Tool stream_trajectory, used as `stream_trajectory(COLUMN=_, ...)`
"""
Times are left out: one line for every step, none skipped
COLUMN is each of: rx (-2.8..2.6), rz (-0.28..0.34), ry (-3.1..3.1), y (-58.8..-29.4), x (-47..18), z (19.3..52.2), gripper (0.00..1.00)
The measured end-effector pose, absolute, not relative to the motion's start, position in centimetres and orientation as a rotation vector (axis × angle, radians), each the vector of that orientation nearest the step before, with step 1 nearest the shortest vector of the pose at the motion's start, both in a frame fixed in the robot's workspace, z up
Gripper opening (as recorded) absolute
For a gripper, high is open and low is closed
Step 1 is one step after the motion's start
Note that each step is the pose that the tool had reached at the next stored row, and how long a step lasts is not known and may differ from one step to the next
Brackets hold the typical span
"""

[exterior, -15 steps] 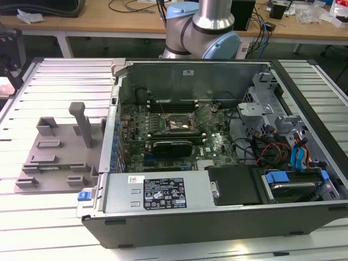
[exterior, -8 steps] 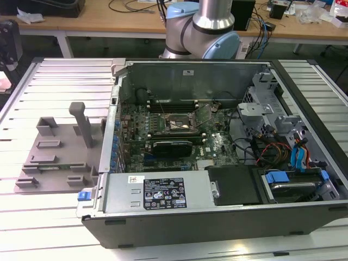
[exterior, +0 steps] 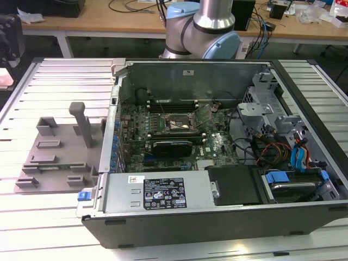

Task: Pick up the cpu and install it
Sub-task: 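Pick up the cpu and move it towards the insertion slot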

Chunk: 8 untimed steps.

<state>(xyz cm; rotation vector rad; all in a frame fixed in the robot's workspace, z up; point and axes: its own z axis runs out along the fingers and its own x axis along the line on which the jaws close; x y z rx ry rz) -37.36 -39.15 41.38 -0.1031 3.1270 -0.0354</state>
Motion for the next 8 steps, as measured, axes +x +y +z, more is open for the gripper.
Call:
stream_trajectory(rx=-0.103, rz=-0.035, ry=3.127, y=-39.1, x=-36.9, z=41.4, gripper=0.54)
stream_trajectory(rx=-0.103, rz=-0.035, ry=3.127, y=-39.1, x=-36.5, z=41.4, gripper=0.54)
stream_trajectory(rx=-0.103, rz=-0.035, ry=3.127, y=-39.1, x=-36.2, z=41.4, gripper=0.54)
stream_trajectory(rx=-0.103, rz=-0.035, ry=3.127, y=-39.1, x=-35.9, z=41.4, gripper=0.54)
stream_trajectory(rx=-0.103, rz=-0.035, ry=3.127, y=-39.2, x=-35.7, z=41.4, gripper=0.54)
stream_trajectory(rx=-0.103, rz=-0.035, ry=3.127, y=-39.1, x=-35.1, z=41.4, gripper=0.54)
stream_trajectory(rx=-0.103, rz=-0.035, ry=3.127, y=-39.1, x=-34.9, z=41.4, gripper=0.54)
stream_trajectory(rx=-0.103, rz=-0.035, ry=3.127, y=-39.1, x=-34.7, z=41.4, gripper=0.54)
